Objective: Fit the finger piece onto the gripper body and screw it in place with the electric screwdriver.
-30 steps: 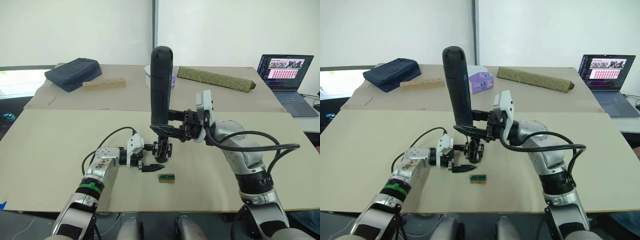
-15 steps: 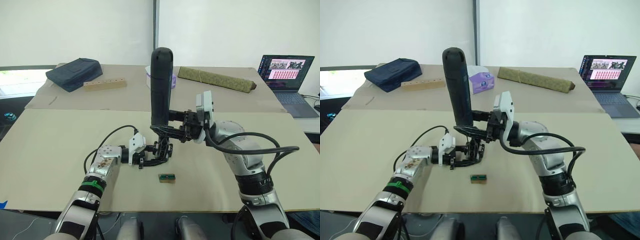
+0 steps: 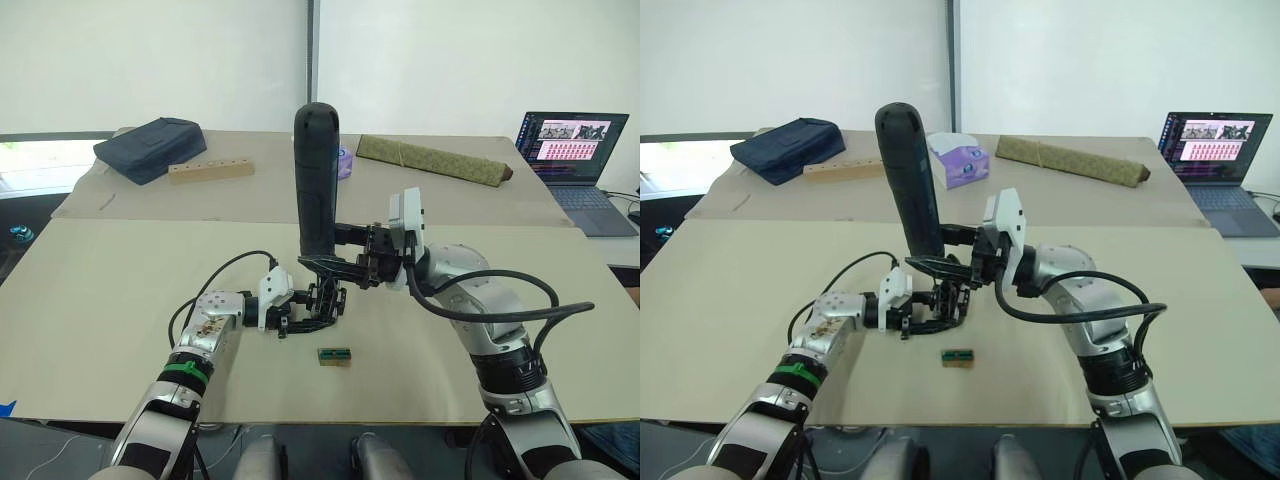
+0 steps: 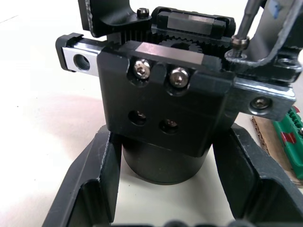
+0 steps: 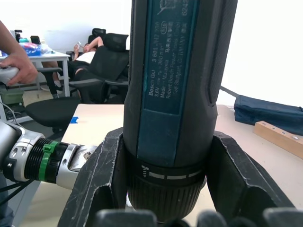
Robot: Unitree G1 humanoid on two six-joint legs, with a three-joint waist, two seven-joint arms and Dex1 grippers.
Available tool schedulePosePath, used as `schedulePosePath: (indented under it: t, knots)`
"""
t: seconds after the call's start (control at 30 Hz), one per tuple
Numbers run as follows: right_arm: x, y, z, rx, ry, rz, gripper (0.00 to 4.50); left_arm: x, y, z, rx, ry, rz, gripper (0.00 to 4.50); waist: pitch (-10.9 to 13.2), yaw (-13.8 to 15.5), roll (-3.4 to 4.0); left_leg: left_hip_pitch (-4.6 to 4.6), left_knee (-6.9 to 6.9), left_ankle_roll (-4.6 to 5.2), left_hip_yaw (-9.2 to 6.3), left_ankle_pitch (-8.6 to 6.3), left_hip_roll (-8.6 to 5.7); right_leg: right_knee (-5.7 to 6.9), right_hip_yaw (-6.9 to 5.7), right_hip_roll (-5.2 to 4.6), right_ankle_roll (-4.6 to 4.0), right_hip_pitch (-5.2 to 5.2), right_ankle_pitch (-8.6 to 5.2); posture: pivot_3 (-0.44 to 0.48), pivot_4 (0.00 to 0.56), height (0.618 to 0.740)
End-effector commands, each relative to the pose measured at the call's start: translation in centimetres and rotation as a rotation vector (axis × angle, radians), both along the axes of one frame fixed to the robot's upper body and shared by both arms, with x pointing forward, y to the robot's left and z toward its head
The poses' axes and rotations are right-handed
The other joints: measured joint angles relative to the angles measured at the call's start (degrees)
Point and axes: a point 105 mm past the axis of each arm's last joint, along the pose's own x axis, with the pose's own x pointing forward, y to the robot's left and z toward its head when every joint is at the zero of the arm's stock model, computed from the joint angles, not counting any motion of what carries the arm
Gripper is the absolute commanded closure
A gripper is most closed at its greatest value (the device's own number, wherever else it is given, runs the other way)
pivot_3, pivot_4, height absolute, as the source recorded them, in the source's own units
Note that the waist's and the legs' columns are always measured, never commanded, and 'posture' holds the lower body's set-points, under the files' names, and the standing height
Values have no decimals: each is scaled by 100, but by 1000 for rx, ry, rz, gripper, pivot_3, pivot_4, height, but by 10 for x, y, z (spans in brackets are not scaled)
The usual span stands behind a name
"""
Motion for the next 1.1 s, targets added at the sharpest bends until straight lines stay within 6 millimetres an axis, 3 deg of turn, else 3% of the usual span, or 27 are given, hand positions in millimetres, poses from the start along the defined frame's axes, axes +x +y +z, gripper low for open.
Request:
schedulePosePath:
  t: [0.03,0.87,1.1]
  knots:
    - [9,-5,-32,-125,93,-70,2579,-3,-5,-5,15,21,-16,2199,-4,0,0,1,0,0,0,0,0,0,0,0,0,0,0,0,150,740]
    - [10,-5,-75,-297,222,-88,2579,-2,-6,-5,14,28,-11,2199,-110,7,0,10,-4,2,-1,-2,1,-12,0,-1,0,12,-1,0,150,740]
    - [11,-7,-75,-277,222,-98,2579,-3,-5,-5,13,30,-8,2199,-129,7,-4,11,-5,5,-1,-3,1,-15,0,-2,0,13,-1,0,150,740]
